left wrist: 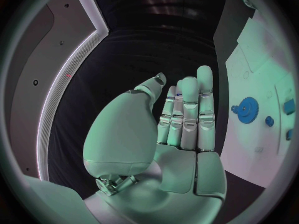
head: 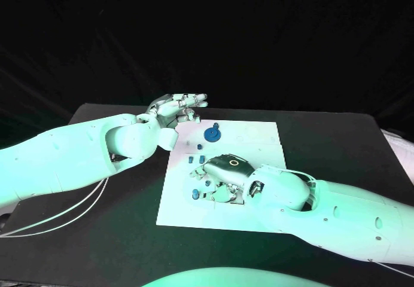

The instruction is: Assemble the parts on the task board

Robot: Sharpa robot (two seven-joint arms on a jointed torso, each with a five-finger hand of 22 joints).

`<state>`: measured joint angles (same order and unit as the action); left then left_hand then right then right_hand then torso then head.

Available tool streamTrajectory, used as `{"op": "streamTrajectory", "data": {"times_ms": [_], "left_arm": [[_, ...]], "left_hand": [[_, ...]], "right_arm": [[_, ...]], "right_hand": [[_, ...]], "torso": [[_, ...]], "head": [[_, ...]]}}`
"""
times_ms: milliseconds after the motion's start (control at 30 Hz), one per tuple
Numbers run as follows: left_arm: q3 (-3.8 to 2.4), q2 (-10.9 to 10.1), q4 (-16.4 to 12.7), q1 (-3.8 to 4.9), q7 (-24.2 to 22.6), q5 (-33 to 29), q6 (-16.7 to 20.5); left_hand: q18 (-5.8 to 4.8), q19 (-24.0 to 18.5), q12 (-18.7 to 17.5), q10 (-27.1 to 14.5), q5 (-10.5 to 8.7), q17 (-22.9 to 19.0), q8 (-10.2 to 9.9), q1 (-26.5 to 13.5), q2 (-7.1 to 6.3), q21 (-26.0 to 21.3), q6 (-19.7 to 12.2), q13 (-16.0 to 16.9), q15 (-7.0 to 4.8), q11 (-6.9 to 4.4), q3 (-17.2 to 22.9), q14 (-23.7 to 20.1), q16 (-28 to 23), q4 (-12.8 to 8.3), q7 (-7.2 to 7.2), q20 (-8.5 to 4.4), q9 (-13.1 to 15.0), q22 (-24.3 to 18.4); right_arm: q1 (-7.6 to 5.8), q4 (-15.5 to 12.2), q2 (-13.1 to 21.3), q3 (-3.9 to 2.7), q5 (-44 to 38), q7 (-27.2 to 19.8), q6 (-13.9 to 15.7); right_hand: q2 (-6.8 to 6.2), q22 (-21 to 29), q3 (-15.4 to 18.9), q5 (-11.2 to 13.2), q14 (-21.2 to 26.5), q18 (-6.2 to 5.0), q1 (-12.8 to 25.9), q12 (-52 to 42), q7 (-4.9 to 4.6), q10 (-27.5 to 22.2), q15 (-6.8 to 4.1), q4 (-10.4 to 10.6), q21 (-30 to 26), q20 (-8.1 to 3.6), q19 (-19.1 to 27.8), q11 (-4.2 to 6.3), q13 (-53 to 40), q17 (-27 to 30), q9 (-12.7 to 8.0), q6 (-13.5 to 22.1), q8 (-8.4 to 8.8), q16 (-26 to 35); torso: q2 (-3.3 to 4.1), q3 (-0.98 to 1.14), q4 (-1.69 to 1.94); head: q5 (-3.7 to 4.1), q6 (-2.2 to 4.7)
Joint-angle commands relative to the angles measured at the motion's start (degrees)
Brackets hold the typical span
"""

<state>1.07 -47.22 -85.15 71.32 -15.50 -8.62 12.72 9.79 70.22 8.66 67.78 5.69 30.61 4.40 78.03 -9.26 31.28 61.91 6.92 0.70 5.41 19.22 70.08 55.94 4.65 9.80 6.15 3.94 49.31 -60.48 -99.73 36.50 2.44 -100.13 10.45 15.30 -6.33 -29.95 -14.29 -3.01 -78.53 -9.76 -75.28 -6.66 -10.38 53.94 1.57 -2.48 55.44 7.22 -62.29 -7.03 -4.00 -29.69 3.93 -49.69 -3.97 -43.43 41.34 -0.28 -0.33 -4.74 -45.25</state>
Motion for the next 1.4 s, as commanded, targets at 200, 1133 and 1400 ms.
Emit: {"op": "streamTrajectory", "data": {"times_ms": [200,1133,1400], "left_arm": [[-0.03,-0.03,-0.02,-0.06,0.06,-0.17,-1.35],[0.05,-0.45,-1.09,-0.96,0.03,-0.17,-1.11],[0.05,-0.51,-1.05,-1.11,0.05,-0.17,-1.14]], "left_hand": [[0.65,0.03,0.41,-0.31,0.01,-0.09,0.18,0.21,0.64,-0.4,-0.52,0.05,0.03,0.02,-0.45,-0.46,-0.32,0.05,-0.09,0.32,-0.03,-0.11],[0.65,0.04,0.49,-0.39,-0.02,-0.14,0.2,0.15,0.63,-0.49,-0.57,0.08,0.05,0.05,-0.64,-0.51,-0.32,0.11,-0.06,0.34,-0.02,-0.19],[0.65,0.04,0.49,-0.39,-0.02,-0.14,0.2,0.15,0.63,-0.49,-0.57,0.08,0.05,0.05,-0.64,-0.51,-0.32,0.11,-0.06,0.34,-0.02,-0.19]], "right_arm": [[-1.86,-5.93,9.07,-1.01,10.6,-1.45,9.64],[-2.29,-10.7,26.11,1.28,16.23,15.15,0.13],[-1.58,-9.28,23.89,1.38,14.52,17.29,-1.54]], "right_hand": [[1.5,-5.31,0.5,-1.36,-2.74,0.02,-0.99,-3.92,0.23,6.86,-0.53,0.41,3.47,-0.86,-3.94,0.86,-0.33,0.3,0.35,-5.67,-1.11,-0.76],[1.76,-38.13,16.78,-12.28,-8.2,5.24,4.8,-53.05,4.33,21.83,-4.37,15.13,25.11,-3.79,-16.29,5.72,-52.35,-39.9,2.21,-11.4,-4.16,-34.51],[2.33,-38.75,17.99,-12.51,-8.3,5.34,4.42,-54.79,4.41,22.35,-4.39,16.1,25.46,-3.77,-16.48,5.77,-54.77,-40.89,2.47,-11.55,-4.56,-35.16]], "torso": [[-0.09,-0.01,-0.07],[-0.59,-0.25,-1.64],[-0.66,-0.32,-1.67]], "head": [[1.32,0.6],[4.16,1.49],[4.08,1.35]]}}
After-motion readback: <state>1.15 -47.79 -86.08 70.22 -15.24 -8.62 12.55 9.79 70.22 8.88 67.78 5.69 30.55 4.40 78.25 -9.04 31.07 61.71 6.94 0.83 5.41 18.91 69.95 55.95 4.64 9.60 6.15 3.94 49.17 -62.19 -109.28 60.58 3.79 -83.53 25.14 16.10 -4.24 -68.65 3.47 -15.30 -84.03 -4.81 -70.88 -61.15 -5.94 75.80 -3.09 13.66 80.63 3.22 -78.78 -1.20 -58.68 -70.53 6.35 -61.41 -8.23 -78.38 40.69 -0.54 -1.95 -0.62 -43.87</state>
